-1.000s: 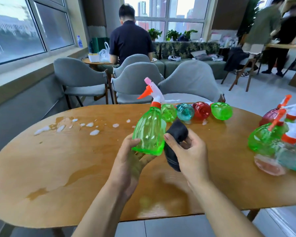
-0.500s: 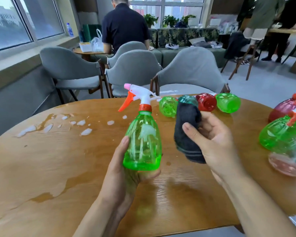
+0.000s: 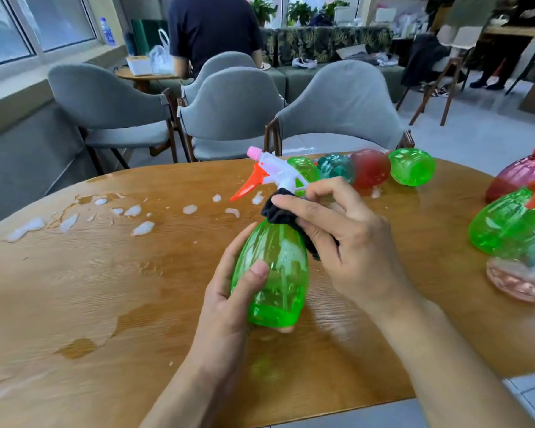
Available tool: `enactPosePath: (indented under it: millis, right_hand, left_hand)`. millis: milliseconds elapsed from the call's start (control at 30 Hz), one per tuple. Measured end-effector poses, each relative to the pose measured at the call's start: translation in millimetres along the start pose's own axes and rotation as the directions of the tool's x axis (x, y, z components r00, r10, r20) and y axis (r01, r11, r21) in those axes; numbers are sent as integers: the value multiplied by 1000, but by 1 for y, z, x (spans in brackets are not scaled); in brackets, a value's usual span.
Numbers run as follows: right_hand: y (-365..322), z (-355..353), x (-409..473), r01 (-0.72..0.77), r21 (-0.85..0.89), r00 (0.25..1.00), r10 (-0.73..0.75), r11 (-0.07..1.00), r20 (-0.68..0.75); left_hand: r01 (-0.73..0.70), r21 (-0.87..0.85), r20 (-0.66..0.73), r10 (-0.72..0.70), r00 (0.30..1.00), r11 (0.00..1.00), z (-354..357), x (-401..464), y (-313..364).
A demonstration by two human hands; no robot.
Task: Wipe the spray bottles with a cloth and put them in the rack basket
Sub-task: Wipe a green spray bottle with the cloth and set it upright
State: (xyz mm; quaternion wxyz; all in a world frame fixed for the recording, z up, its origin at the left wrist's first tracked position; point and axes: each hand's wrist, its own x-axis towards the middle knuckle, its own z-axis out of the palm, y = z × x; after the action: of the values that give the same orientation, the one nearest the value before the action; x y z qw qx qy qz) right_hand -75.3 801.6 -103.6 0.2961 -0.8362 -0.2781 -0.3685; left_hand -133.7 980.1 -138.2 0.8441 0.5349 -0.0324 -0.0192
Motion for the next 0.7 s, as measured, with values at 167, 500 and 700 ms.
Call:
enactPosePath:
  millis: [167, 500, 700]
  right_hand:
    - [20, 5, -17, -63, -118, 994, 73, 991, 85]
    - [-12, 9, 2, -215, 493, 944, 309, 843, -116]
    - [-15, 25, -9, -212, 387, 975, 219, 897, 26]
  left_hand:
    - [-35, -90, -5, 35, 999, 995, -7, 0, 11]
    - [-6, -10, 100, 6, 995, 1000, -11, 1, -1]
    - [-74, 93, 61, 69, 996, 993, -15, 7, -4]
